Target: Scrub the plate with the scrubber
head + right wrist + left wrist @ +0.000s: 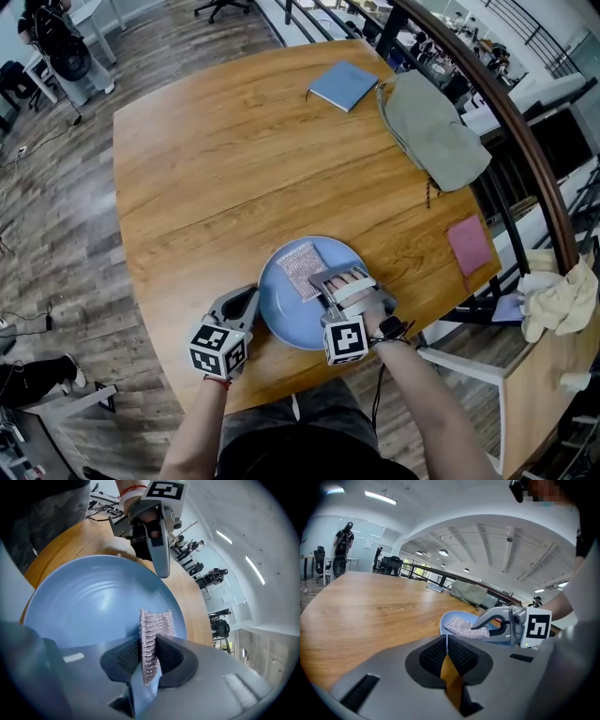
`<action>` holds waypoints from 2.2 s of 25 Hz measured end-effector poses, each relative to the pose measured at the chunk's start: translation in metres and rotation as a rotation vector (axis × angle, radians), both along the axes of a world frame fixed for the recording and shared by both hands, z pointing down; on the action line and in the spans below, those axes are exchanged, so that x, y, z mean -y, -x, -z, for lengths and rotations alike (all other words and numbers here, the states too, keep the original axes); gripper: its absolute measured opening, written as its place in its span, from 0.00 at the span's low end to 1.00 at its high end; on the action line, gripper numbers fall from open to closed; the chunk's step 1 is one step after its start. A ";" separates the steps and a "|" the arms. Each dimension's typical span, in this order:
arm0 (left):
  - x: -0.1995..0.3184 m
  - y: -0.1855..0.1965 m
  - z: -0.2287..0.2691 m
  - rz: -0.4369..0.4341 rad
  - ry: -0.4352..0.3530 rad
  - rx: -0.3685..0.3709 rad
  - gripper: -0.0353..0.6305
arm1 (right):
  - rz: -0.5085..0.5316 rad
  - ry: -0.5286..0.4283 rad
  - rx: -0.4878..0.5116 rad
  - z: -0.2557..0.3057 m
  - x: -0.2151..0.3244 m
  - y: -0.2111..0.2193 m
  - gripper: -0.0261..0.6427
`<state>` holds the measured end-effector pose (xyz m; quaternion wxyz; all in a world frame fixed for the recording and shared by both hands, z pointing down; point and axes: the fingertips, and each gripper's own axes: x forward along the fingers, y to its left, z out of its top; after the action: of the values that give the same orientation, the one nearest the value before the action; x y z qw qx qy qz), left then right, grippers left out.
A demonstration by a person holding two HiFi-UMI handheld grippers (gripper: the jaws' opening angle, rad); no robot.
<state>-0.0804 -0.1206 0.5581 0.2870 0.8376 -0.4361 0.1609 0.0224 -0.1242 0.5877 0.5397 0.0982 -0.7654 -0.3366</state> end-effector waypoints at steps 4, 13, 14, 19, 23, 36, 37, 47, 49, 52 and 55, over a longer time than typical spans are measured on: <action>-0.018 -0.009 -0.004 -0.043 0.027 0.079 0.10 | -0.045 -0.029 -0.013 -0.001 0.008 -0.015 0.17; -0.014 -0.010 -0.006 0.021 0.071 -0.047 0.10 | -0.147 0.034 -0.029 -0.001 -0.008 -0.067 0.17; -0.014 -0.010 -0.007 0.028 0.076 -0.051 0.10 | -0.153 0.044 -0.037 -0.001 -0.013 -0.072 0.17; -0.013 -0.010 -0.008 0.053 0.093 -0.061 0.10 | -0.169 0.090 -0.041 0.001 -0.038 -0.082 0.17; -0.009 -0.010 -0.008 0.082 0.102 -0.100 0.10 | -0.119 0.142 -0.035 0.003 -0.063 -0.068 0.17; -0.006 -0.012 -0.007 0.089 0.090 -0.093 0.10 | 0.145 0.245 -0.058 -0.002 -0.089 0.011 0.17; -0.007 -0.013 -0.007 0.087 0.088 -0.089 0.10 | 0.153 0.242 -0.063 -0.002 -0.086 0.015 0.17; -0.009 -0.014 -0.007 0.047 0.077 -0.018 0.10 | 0.156 0.077 -0.148 -0.006 -0.026 0.017 0.17; -0.010 -0.015 -0.008 0.045 0.080 -0.020 0.10 | 0.119 0.065 -0.151 -0.006 -0.015 0.014 0.17; -0.010 -0.015 -0.008 0.040 0.082 -0.024 0.10 | 0.059 0.022 -0.179 -0.006 0.002 0.003 0.17; -0.010 -0.015 -0.008 0.032 0.081 -0.019 0.10 | 0.009 0.005 -0.200 -0.006 0.014 -0.011 0.17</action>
<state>-0.0656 -0.1103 0.5658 0.3271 0.8198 -0.4397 0.1660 0.0339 -0.1382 0.5932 0.6121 0.0594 -0.7089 -0.3454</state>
